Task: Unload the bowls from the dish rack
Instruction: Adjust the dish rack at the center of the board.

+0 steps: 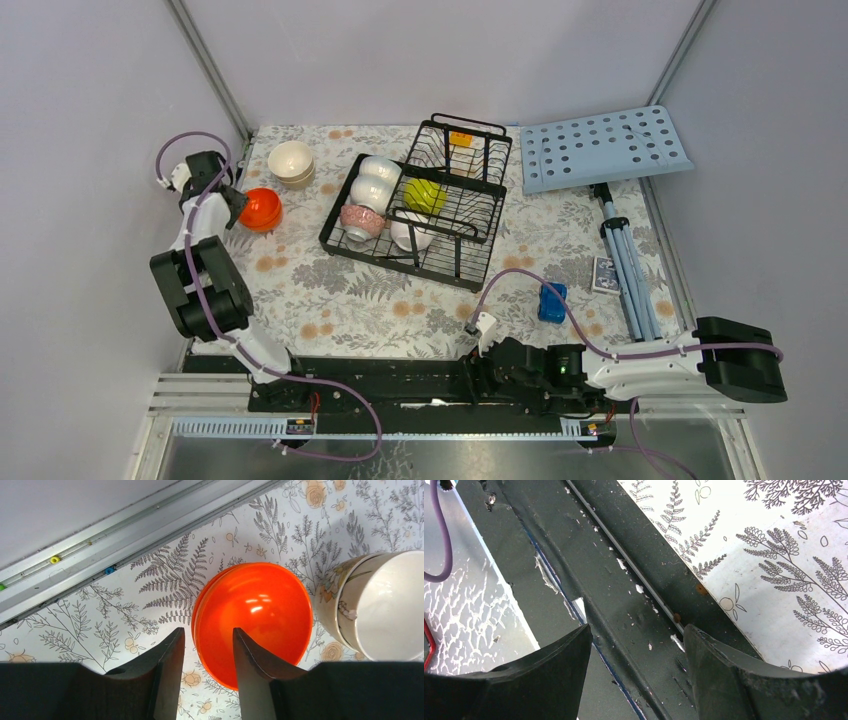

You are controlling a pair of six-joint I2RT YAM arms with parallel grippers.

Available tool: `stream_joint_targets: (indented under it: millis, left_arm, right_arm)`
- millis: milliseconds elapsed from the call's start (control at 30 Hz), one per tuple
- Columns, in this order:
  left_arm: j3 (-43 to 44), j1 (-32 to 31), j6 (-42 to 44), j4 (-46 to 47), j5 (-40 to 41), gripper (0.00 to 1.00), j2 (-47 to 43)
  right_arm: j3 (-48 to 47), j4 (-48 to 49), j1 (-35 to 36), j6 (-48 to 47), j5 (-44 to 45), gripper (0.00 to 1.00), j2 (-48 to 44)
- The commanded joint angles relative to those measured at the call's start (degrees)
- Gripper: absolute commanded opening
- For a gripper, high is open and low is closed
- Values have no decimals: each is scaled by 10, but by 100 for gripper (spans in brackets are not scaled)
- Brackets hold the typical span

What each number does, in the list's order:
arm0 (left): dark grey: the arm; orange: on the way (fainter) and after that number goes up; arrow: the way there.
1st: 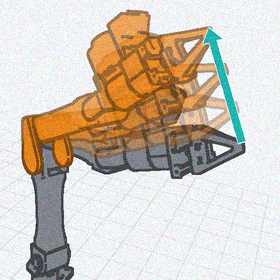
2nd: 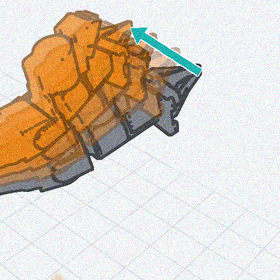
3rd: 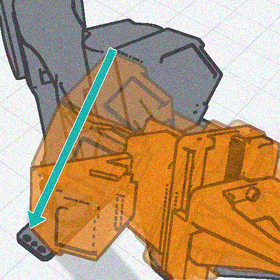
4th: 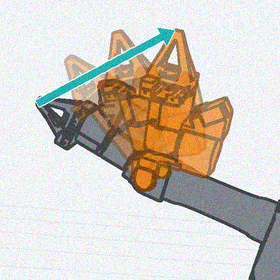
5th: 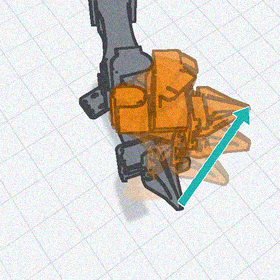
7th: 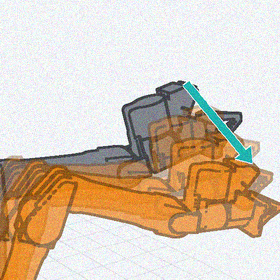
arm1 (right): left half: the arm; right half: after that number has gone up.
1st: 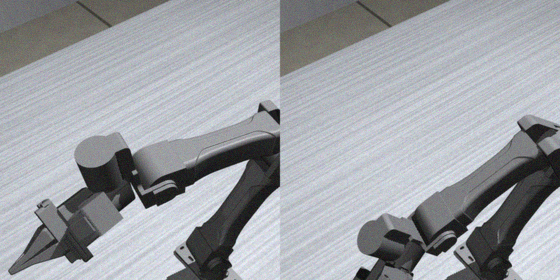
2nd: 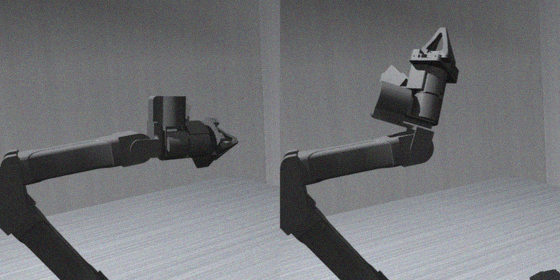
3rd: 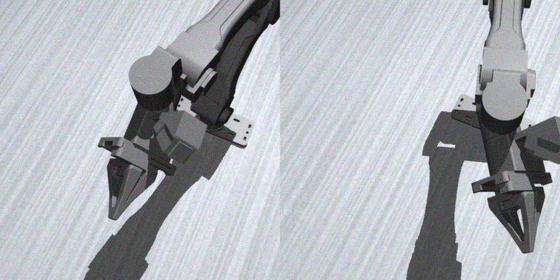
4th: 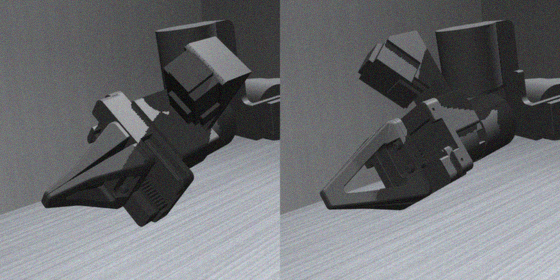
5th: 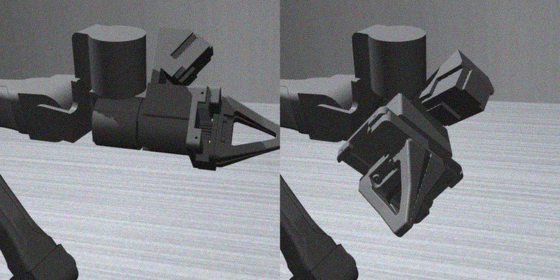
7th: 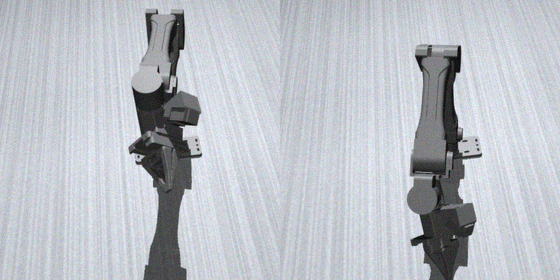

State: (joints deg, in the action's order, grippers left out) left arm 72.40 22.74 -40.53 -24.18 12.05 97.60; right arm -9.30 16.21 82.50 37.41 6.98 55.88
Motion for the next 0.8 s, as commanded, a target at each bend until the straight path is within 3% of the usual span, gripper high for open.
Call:
stream_joint_targets:
  millis: [0, 133, 367, 467, 767]
  left_arm:
    - [-1, -2, -5, 9, 16, 43, -35]
    - [6, -45, 5, 3, 35, 45, -64]
    - [7, -126, -23, -17, 24, 76, -200]
    - [-9, -156, -23, -15, 11, 84, -274]
    - [-155, -292, 21, 24, -64, 89, -484]
  right_arm:
    - [-4, 23, 6, -4, 9, 74, -10]
    - [-6, 21, 6, -6, 9, 74, -6]
    - [-7, 16, 6, -5, 10, 75, -12]
    - [-7, 9, 6, -3, 20, 75, -21]
    - [5, -49, 6, 21, 159, 75, -140]
